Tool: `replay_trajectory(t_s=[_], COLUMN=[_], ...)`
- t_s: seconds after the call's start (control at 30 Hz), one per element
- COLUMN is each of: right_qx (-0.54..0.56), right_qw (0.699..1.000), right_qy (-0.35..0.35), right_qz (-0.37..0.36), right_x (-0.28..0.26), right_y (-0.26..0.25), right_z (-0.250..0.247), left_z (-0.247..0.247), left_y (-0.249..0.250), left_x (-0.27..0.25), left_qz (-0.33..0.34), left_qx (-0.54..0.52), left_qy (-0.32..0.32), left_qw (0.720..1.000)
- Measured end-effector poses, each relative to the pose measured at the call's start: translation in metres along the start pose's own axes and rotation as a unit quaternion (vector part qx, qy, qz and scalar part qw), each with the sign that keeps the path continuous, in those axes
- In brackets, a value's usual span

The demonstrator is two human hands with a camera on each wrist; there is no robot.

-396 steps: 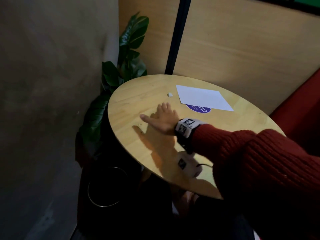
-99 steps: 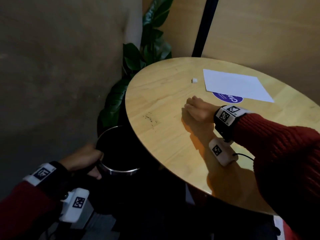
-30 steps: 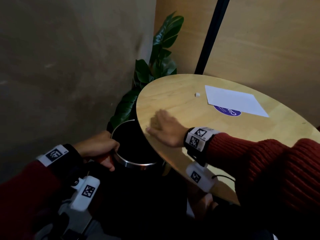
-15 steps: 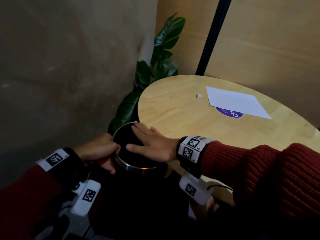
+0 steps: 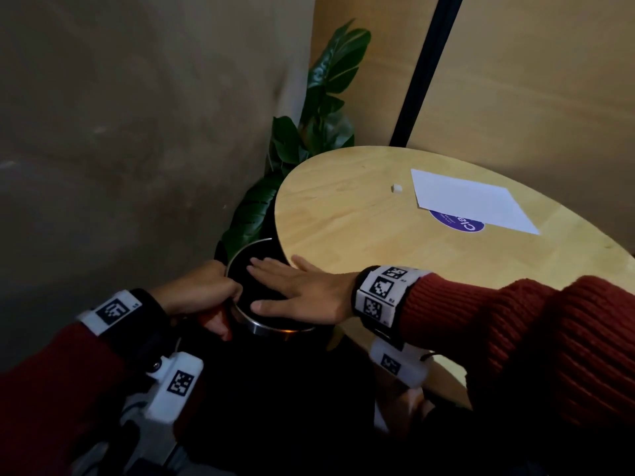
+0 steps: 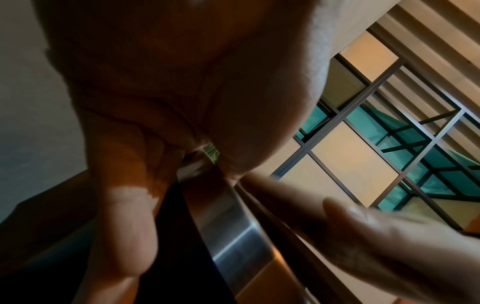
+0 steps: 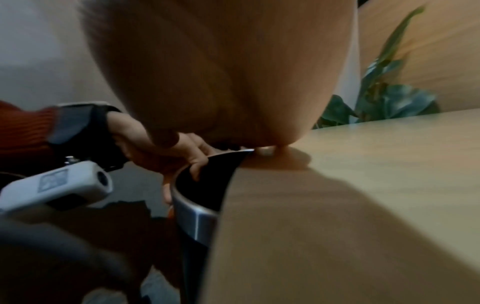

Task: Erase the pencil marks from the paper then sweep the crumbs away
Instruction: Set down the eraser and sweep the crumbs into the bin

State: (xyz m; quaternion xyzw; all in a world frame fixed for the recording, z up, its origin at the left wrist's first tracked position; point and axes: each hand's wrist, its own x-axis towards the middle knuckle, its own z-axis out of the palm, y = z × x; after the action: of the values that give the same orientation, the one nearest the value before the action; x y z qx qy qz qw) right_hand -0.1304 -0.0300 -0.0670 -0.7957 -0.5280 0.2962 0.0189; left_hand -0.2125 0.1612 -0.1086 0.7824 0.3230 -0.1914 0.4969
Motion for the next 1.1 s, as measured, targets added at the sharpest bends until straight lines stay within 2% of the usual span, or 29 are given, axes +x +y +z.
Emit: replay_trajectory(t_s=[0.07, 0.13, 0.2, 0.27, 0.33, 0.47, 0.5, 0.57, 0.6, 0.67, 0.73, 0.8, 0.9, 1.0, 1.1], right_qx=[0.004, 0.0, 0.022, 0.027, -0.005, -0.013, 0.004, 0.033, 0.032, 0.009, 0.009, 0.051, 0.045, -0.001, -0.025], right_qw=[0.997, 0.987, 0.971, 0.965, 0.976, 0.998, 1.0, 0.996, 0.99, 0.977, 0.953, 0.936, 0.952, 0.987, 0.999], right_qy=[0.078, 0.144, 0.14, 0.1, 0.062, 0.006, 0.012, 0.087, 0.132, 0.169, 0.15, 0.13, 0.111, 0.046, -0.028], right_qz=[-0.003, 0.075, 0.192, 0.243, 0.209, 0.055, 0.019, -0.002, 0.022, 0.133, 0.264, 0.324, 0.282, 0.157, 0.024], right_x=[0.001, 0.001, 0.0, 0.002, 0.007, 0.014, 0.013, 0.009, 0.008, 0.009, 0.012, 0.015, 0.017, 0.018, 0.015], right_y=[0.002, 0.015, 0.029, 0.034, 0.026, 0.004, 0.002, 0.005, 0.011, 0.034, 0.057, 0.068, 0.055, 0.023, 0.0], right_z=[-0.006, -0.012, -0.013, -0.009, -0.005, -0.001, -0.003, -0.01, -0.016, -0.025, -0.023, -0.017, -0.016, -0.018, -0.007], left_z=[0.0, 0.0, 0.0, 0.001, 0.001, 0.002, 0.002, 0.002, 0.002, 0.002, 0.001, 0.002, 0.003, 0.006, 0.003], left_y=[0.0, 0.0, 0.001, 0.002, 0.003, 0.003, 0.003, 0.002, 0.002, 0.003, 0.004, 0.005, 0.006, 0.008, 0.009], left_x=[0.0, 0.0, -0.002, -0.004, -0.005, -0.005, -0.003, -0.001, 0.0, -0.001, -0.001, -0.001, 0.002, 0.004, 0.005], left_qz=[-0.005, -0.01, -0.009, -0.007, -0.005, -0.001, 0.001, -0.002, -0.006, -0.009, -0.011, -0.011, -0.005, -0.004, 0.006], left_qx=[-0.001, 0.0, 0.004, 0.006, 0.005, -0.006, -0.004, -0.004, -0.005, -0.008, -0.005, 0.005, 0.009, 0.013, 0.024], left_qy=[0.0, 0.0, 0.005, 0.005, -0.001, -0.007, -0.002, 0.007, 0.009, 0.007, 0.001, 0.006, 0.008, 0.0, 0.013], left_qw=[1.0, 1.0, 1.0, 1.0, 1.0, 1.0, 1.0, 1.0, 1.0, 1.0, 1.0, 1.0, 1.0, 1.0, 1.0])
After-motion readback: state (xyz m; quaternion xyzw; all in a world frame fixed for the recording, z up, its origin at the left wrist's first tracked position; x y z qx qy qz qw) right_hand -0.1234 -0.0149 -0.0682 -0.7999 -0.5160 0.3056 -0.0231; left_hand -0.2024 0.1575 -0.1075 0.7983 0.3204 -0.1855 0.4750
